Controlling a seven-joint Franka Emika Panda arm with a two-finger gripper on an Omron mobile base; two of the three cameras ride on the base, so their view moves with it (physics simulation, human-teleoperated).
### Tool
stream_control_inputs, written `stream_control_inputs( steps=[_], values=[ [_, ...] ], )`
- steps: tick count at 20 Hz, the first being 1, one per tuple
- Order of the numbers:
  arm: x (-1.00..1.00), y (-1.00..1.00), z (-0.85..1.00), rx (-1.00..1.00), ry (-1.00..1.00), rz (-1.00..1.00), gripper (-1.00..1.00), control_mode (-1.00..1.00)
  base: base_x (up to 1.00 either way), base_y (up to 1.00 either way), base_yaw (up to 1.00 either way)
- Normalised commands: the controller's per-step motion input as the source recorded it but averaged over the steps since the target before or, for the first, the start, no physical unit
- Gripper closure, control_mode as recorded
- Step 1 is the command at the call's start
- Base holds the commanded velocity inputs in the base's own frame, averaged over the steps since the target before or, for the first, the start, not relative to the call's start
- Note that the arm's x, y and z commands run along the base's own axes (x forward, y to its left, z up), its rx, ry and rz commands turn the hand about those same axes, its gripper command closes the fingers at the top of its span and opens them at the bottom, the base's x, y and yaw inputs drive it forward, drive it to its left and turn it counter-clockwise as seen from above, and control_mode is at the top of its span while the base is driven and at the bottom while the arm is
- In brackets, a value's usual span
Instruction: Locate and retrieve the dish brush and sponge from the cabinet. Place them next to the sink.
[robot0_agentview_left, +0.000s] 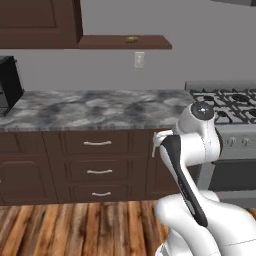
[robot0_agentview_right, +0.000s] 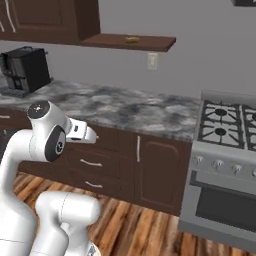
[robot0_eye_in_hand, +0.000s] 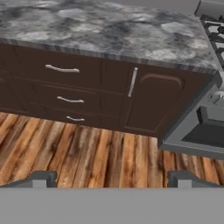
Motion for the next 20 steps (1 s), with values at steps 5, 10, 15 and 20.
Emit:
stream_control_inputs(
  steps=[5,10,15,20],
  values=[
    [0.0,0.0,0.0,0.0,0.0,0.0,-1.0,1.0,0.38,0.73,0.0],
    [0.0,0.0,0.0,0.0,0.0,0.0,-1.0,1.0,0.77,0.15,-0.01],
    [0.0,0.0,0.0,0.0,0.0,0.0,-1.0,1.0,0.5,-0.41,0.02],
    [0.0,0.0,0.0,0.0,0.0,0.0,-1.0,1.0,0.41,-0.24,0.01]
  ],
)
